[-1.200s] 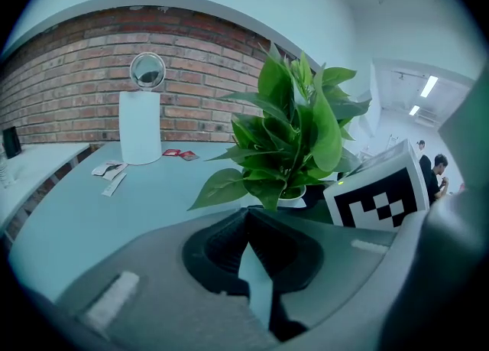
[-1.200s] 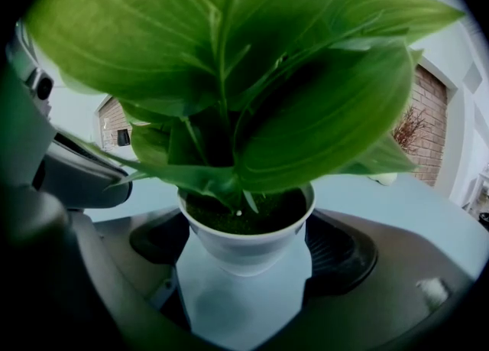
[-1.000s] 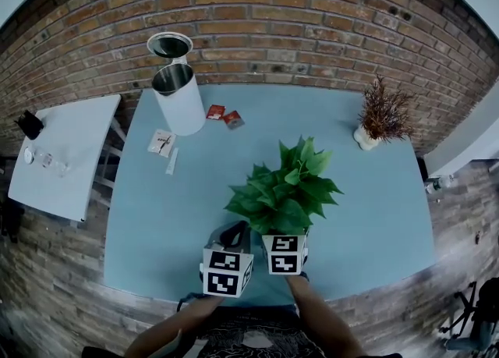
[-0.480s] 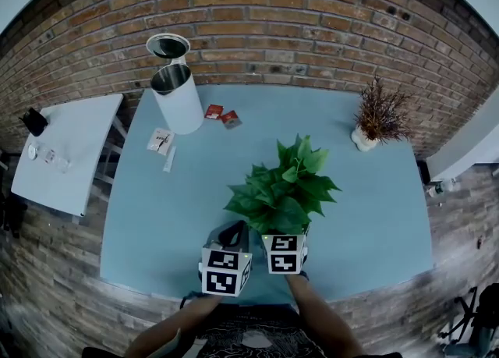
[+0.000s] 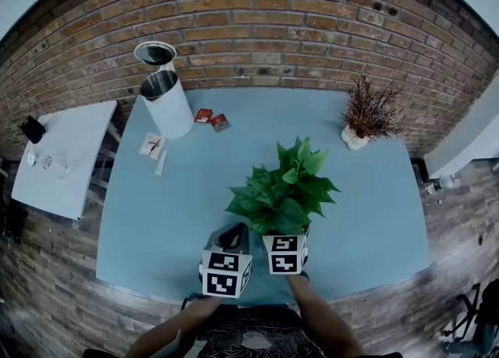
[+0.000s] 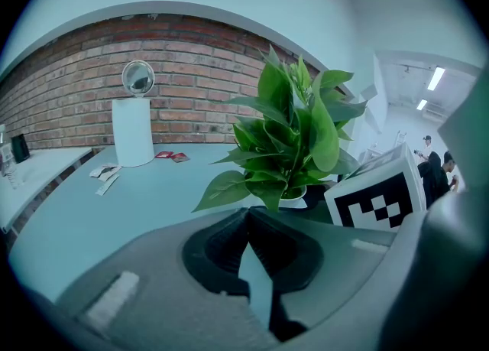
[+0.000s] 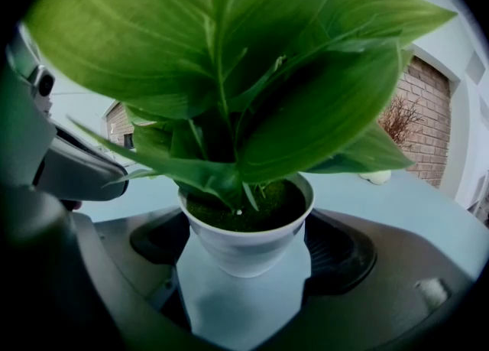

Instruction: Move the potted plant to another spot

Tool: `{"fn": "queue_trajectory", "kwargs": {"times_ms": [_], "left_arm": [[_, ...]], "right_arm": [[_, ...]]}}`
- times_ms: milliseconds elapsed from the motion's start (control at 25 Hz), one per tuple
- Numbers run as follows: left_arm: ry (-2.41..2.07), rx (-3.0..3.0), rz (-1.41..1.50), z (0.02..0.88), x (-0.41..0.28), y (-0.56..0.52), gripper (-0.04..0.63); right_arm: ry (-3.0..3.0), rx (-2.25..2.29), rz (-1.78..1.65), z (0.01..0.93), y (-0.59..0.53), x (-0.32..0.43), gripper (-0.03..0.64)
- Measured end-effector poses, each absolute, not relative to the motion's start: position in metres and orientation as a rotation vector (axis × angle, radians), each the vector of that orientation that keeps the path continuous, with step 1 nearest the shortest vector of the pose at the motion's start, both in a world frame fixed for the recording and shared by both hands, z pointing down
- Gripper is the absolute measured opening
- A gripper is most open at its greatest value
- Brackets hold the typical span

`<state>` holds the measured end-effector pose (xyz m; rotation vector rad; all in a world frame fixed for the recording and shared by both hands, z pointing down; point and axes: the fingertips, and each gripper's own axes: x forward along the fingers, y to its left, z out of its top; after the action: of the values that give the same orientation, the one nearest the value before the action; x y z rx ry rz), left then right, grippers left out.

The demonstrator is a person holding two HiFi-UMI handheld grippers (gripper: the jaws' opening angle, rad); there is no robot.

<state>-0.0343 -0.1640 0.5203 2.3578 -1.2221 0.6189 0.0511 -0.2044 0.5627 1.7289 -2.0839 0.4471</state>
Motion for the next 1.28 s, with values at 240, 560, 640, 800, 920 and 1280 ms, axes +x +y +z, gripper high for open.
{"fn": "queue_trajectory", "kwargs": {"times_ms": [240, 560, 640, 800, 920, 1280], "left_arm": [[-1.218, 2.361, 0.617, 0.517, -0.016, -0.159, -0.002], [-1.213, 2.367, 0.618, 0.517, 0.003, -0.153, -0.002], [-1.212, 2.366, 0.617, 0.517, 0.008, -0.152, -0.003], [-1.212, 2.366, 0.613, 0.517, 0.019, -0.152, -0.003], [-1.216, 2.367, 0.609, 0.516, 0.028, -0.15, -0.003], [-1.201, 2.378, 0.611, 0.517, 0.056, -0.147, -0.003]], "right_arm": [[-2.08, 1.723, 0.442, 0.562, -0.198, 0.068, 0.471], [-2.076, 1.717, 0.442, 0.564, -0.193, 0.085, 0.471], [-2.076, 1.712, 0.451, 0.566, -0.192, 0.089, 0.471], [-2.071, 1.703, 0.463, 0.57, -0.19, 0.101, 0.471], [-2.066, 1.71, 0.445, 0.565, -0.189, 0.111, 0.471], [-2.061, 1.698, 0.453, 0.57, -0.185, 0.138, 0.471]]}}
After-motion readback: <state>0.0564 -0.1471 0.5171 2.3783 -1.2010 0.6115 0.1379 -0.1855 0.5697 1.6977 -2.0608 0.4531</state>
